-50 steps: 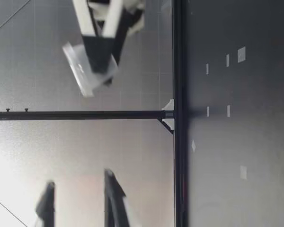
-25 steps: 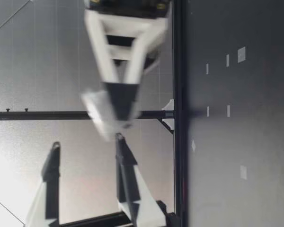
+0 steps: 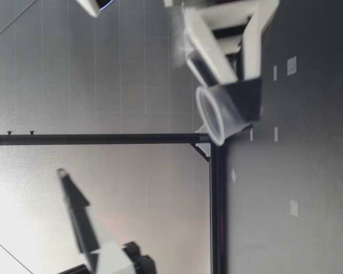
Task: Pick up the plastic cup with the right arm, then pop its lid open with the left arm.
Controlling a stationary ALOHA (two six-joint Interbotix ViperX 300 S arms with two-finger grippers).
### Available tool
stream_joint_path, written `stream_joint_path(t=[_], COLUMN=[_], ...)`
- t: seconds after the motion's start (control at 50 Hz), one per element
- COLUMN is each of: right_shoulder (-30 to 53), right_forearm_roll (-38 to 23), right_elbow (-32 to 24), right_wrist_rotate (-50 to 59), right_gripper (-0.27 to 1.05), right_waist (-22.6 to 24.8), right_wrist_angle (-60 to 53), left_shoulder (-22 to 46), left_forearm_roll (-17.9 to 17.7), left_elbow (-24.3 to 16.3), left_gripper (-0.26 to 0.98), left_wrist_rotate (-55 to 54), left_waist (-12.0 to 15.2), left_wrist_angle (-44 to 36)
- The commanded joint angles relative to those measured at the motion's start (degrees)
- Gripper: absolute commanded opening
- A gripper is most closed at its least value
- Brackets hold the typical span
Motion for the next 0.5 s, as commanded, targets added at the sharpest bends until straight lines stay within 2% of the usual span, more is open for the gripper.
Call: stream_joint_path(t=[0.0, 0.06, 0.24, 0.48], right_shoulder=[-4.13, -6.77, -14.41, -15.29], right_forearm_roll=[0.09, 0.00, 0.00, 0.00], right_elbow=[-0.26, -0.44, -0.70, -0.18], right_wrist_rotate=[0.18, 0.26, 0.44, 0.44], right_gripper=[0.30, 0.30, 0.30, 0.30], right_waist=[0.70, 0.79, 0.97, 1.49], right_wrist_angle=[-0.18, -0.18, -0.35, -1.93], left_shoulder=[-1.67, -1.85, -3.08, -4.13], left_forearm_roll=[0.09, 0.09, 0.09, 0.00], left_elbow=[-0.09, 0.35, 2.29, 5.19], left_gripper=[0.65, 0.65, 0.65, 0.65], left_wrist_rotate=[3.78, 8.70, 32.78, 62.67], left_waist=[0.00, 0.00, 0.00, 0.00], left_wrist_angle=[0.09, 0.44, 3.69, 10.46])
